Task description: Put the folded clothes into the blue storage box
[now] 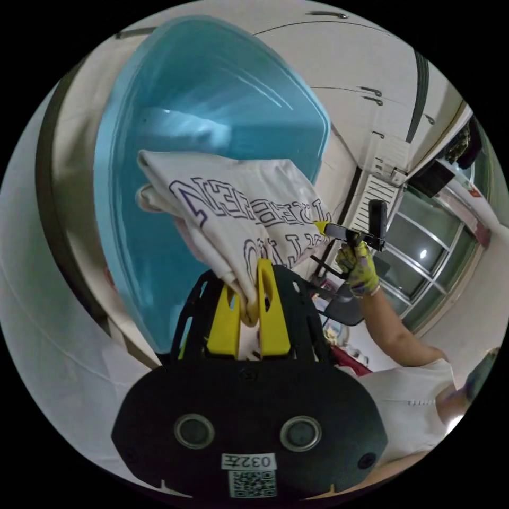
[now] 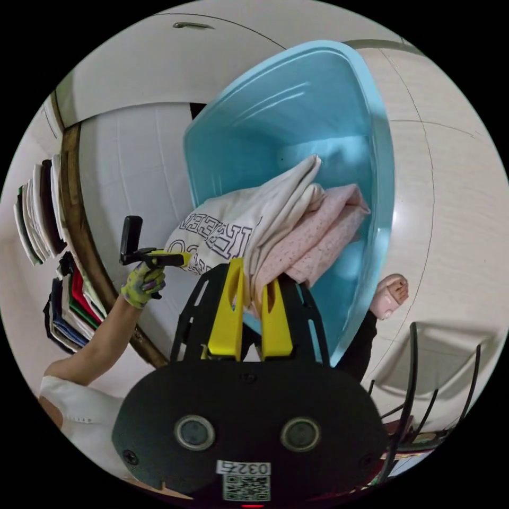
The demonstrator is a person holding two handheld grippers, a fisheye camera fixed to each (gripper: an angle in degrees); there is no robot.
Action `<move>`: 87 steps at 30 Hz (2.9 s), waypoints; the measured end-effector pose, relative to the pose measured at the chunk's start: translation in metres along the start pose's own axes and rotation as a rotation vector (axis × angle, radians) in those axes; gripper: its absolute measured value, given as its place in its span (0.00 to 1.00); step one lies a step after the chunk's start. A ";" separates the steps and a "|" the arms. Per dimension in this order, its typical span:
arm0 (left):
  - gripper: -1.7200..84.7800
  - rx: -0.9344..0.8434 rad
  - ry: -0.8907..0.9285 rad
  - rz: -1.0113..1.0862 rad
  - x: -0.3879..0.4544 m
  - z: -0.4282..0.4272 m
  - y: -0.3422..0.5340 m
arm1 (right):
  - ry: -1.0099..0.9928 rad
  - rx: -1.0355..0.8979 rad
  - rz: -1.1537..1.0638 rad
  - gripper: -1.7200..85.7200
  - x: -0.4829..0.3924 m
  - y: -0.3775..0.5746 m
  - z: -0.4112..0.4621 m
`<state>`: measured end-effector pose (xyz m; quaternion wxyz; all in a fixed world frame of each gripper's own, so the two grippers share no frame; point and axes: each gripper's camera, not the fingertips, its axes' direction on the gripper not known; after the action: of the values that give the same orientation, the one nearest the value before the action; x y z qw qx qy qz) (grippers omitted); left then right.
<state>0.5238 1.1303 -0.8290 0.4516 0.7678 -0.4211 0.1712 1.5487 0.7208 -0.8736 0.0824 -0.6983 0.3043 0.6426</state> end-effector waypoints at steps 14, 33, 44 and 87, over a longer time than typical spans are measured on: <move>0.04 0.093 -0.445 -0.139 -0.086 0.128 -0.051 | 0.368 0.113 0.074 0.12 0.038 -0.012 0.097; 0.01 0.212 -0.108 0.221 0.113 0.111 0.220 | 0.179 0.186 -0.274 0.01 -0.122 0.241 -0.015; 0.01 0.843 -0.319 0.554 0.289 0.006 0.419 | 0.294 0.412 -0.668 0.01 -0.272 0.378 -0.093; 0.14 1.790 0.381 -0.072 0.310 -0.087 0.979 | -0.494 -0.604 -0.870 0.15 -0.673 0.394 0.107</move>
<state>-0.0685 0.8178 -0.0451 -0.2450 0.8027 -0.0252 0.5432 1.2562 0.6747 -0.1441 0.2045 -0.5812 -0.2355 0.7516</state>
